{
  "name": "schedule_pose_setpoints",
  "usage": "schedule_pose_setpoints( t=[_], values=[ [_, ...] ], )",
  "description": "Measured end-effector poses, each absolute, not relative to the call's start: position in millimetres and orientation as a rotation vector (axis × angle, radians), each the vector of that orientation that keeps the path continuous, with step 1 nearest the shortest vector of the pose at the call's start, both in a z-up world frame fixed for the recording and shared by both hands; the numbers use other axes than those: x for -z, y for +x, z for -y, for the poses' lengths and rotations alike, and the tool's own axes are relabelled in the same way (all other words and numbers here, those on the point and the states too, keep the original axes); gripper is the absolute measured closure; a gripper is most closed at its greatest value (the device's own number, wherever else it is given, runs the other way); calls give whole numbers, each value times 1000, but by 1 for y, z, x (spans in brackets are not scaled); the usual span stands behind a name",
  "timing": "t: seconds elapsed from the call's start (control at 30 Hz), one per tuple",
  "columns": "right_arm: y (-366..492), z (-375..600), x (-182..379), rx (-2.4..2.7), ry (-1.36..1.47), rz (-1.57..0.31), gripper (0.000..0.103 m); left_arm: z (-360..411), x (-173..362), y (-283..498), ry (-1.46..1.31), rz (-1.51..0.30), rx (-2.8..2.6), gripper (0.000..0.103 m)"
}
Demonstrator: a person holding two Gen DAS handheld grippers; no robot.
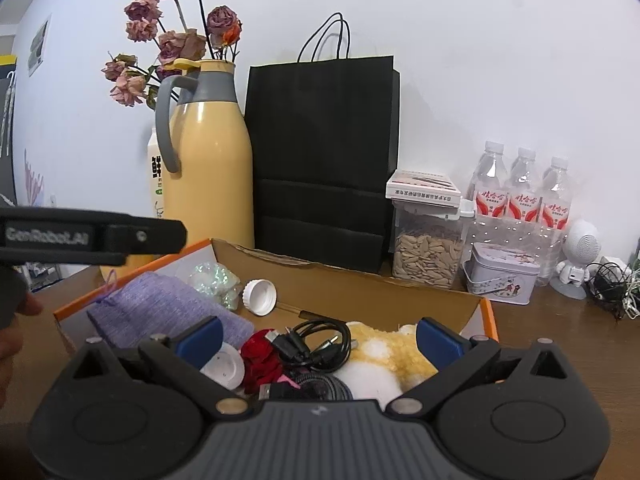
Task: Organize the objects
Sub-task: 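Carry the large white cap and black cable into the box and release both, then move both grippers back to the white caps on the table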
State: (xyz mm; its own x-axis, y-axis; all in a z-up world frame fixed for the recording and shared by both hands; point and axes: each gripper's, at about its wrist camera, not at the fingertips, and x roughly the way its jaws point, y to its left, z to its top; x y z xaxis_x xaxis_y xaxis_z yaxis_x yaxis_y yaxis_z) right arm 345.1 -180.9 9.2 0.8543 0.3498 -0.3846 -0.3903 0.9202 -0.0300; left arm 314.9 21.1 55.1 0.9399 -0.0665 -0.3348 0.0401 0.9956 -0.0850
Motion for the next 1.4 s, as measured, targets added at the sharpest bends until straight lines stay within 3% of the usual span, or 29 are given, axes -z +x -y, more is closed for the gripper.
schedule_pose_setpoints(
  t=[0.57, 1.0, 1.2, 1.4],
  values=[
    [273, 192, -5, -373, -147, -387, 0, -44, -42, 241, -81, -386, 38, 0],
    [230, 187, 22, -426, -204, -490, 2, -64, -6, 217, -68, -522, -12, 0],
    [239, 171, 33, -487, -200, -573, 10, -66, 1, 214, -65, -536, 1, 0],
    [254, 153, 40, -507, -185, -628, 34, -67, 5, 214, -75, -540, 9, 0]
  ],
)
